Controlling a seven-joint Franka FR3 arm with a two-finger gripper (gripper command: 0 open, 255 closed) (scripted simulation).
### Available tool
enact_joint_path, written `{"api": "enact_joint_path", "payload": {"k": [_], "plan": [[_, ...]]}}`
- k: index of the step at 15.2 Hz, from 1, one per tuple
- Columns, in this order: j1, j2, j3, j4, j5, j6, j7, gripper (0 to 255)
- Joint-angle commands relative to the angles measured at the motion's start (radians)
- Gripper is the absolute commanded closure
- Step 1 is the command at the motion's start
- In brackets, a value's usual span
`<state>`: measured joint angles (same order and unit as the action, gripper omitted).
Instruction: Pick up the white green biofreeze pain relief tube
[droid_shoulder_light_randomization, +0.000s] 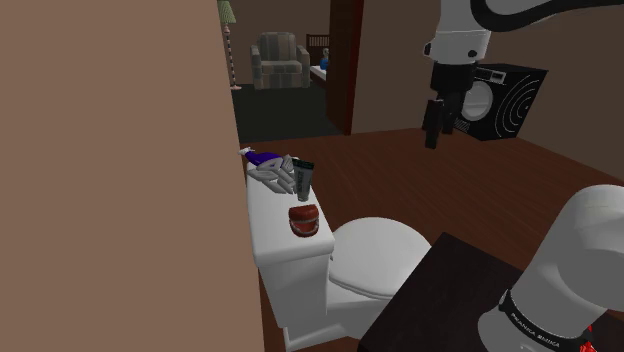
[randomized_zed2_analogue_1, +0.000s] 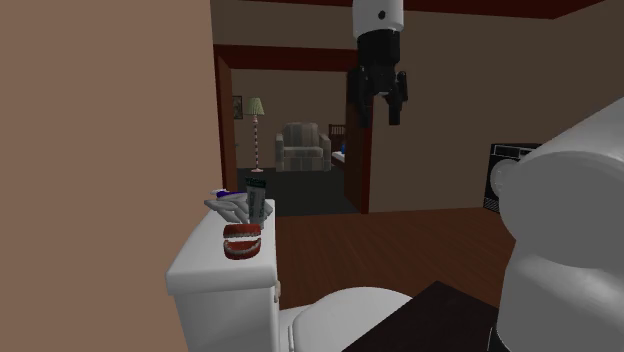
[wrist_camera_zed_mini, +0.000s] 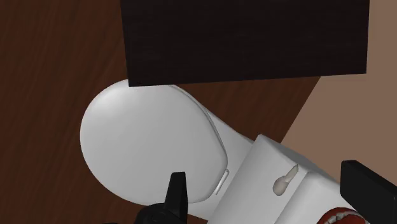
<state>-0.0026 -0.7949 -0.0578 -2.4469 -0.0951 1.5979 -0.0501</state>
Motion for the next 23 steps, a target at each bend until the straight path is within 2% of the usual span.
{"api": "enact_joint_path", "payload": {"k": [1, 12, 18, 23], "plan": [[0.000, 0.000, 0.000, 0.000, 0.000, 0.000, 0.000, 0], [0.039, 0.393, 0.044, 0.147, 0.033, 0.278, 0.063, 0], [0.053, 0.615, 0.066, 0.292, 0.037, 0.373, 0.092, 0], [0.065, 0.800, 0.081, 0.447, 0.031, 0.418, 0.115, 0]]}}
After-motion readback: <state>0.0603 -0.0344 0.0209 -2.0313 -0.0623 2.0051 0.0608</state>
